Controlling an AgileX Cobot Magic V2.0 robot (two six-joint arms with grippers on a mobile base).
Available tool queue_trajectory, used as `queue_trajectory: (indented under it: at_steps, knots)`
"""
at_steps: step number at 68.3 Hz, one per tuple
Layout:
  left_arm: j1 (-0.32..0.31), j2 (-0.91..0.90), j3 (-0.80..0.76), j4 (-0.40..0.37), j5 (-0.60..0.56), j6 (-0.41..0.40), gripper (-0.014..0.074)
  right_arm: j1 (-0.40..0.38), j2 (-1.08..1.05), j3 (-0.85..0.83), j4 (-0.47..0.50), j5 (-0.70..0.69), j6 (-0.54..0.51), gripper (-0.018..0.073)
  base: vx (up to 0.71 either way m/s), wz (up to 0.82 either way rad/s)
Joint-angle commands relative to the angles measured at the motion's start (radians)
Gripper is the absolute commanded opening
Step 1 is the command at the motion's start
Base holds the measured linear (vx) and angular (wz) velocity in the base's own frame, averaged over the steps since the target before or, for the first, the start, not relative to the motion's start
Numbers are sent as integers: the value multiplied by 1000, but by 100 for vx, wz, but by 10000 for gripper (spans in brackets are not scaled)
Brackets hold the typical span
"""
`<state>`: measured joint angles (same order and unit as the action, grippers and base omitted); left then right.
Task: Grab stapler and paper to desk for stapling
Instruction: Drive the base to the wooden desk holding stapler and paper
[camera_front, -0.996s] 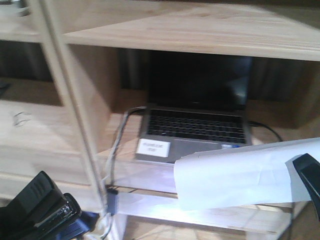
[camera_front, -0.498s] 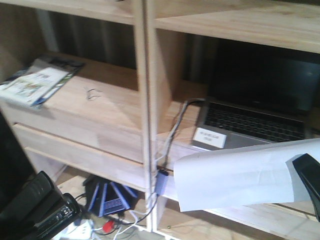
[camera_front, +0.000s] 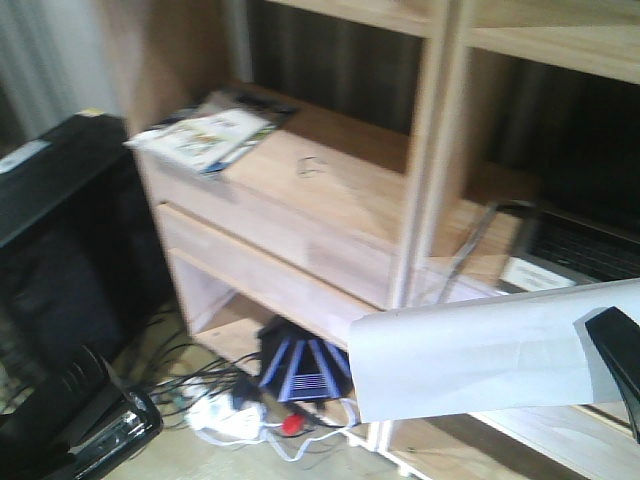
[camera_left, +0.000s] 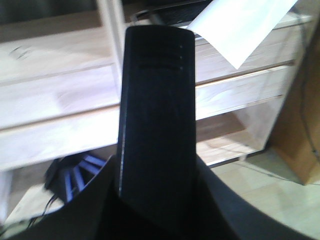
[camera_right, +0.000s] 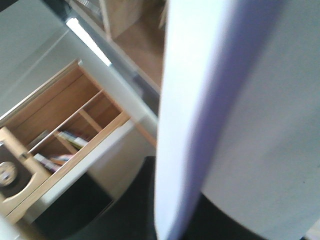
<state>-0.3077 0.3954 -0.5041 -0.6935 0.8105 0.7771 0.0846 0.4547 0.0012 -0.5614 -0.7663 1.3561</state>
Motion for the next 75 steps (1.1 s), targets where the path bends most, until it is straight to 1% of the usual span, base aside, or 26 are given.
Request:
queue_trajectory:
  at_steps: [1, 24, 56, 75]
  knots:
    - [-2, 5, -33, -63, -92, 1, -7, -1, 4, -27, 16, -61, -10, -5, -8, 60]
    - [-2, 5, -33, -63, -92, 1, -7, -1, 4, -27, 16, -61, -10, -5, -9, 68]
    - [-2, 5, -33, -63, -91, 1, -7, -1, 4, -27, 12, -61, -10, -5, -4, 48]
    - [-2, 5, -33, -63, -91, 1, -7, -1, 4, -27, 12, -61, -10, -5, 1, 69]
